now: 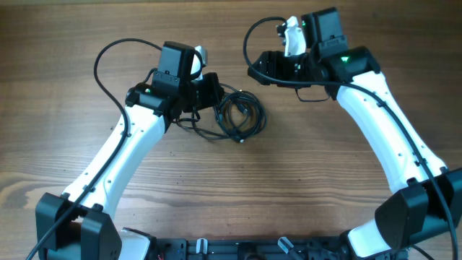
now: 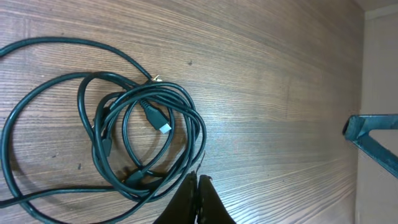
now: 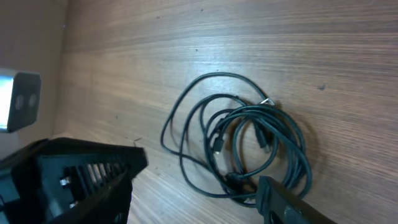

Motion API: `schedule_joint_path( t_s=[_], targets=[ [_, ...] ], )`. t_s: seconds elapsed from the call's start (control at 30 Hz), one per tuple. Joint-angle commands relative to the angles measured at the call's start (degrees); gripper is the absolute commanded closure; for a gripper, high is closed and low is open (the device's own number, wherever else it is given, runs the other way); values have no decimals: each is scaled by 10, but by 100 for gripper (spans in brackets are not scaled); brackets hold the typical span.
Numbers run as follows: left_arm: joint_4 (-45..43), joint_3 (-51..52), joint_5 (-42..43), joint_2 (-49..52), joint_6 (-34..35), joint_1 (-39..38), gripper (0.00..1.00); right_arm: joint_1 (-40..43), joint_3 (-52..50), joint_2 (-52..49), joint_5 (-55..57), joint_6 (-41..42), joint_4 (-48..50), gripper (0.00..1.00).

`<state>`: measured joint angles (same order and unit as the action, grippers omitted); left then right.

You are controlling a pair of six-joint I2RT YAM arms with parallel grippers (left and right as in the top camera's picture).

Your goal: Untangle cables

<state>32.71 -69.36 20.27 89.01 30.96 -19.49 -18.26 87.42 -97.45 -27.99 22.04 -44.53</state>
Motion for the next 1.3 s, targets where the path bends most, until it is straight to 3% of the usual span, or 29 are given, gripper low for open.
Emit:
schedule_joint_path(
  t_s=[0.0,0.07,0.17,0.23,0.3,0.37,0.47,0.6,0.67,0.73,0.8,0.83,1.0,1.07,1.27],
  targets=[
    [14,0,-130,-1,80,10,93,4,6,-10,69,25,-2,35],
    [16,0,-133,23,88,9,83,23,6,-10,83,36,-2,34],
    [21,0,-133,70,88,5,78,33,6,-10,83,31,-18,32],
    [28,0,-133,112,88,3,53,33,6,-10,84,19,-24,31],
    [37,0,-133,151,87,-2,39,33,6,-10,84,19,-24,31],
    [35,0,-133,169,87,-5,38,33,6,-10,83,19,-23,30],
    [11,0,-133,196,61,-17,47,33,6,-10,83,19,-23,30],
    [-3,0,-134,212,53,-30,49,33,6,-10,83,19,-23,30],
    [-12,0,-142,217,53,-30,56,33,6,-10,83,19,-23,30],
    [-15,0,-153,218,53,-29,69,33,6,-10,83,19,-23,30],
    [-17,0,-152,218,53,-29,91,33,6,-10,83,19,-23,30],
    [-16,0,-152,217,53,-29,96,33,6,-10,83,19,-23,30],
    [-17,-1,-65,146,-11,-18,96,21,6,-10,16,-34,-9,32],
    [-19,-1,32,98,-54,-3,96,9,6,-10,-1,-41,2,32],
    [-29,-1,229,56,-55,45,96,-6,6,-11,-64,-2,21,32]
  ],
)
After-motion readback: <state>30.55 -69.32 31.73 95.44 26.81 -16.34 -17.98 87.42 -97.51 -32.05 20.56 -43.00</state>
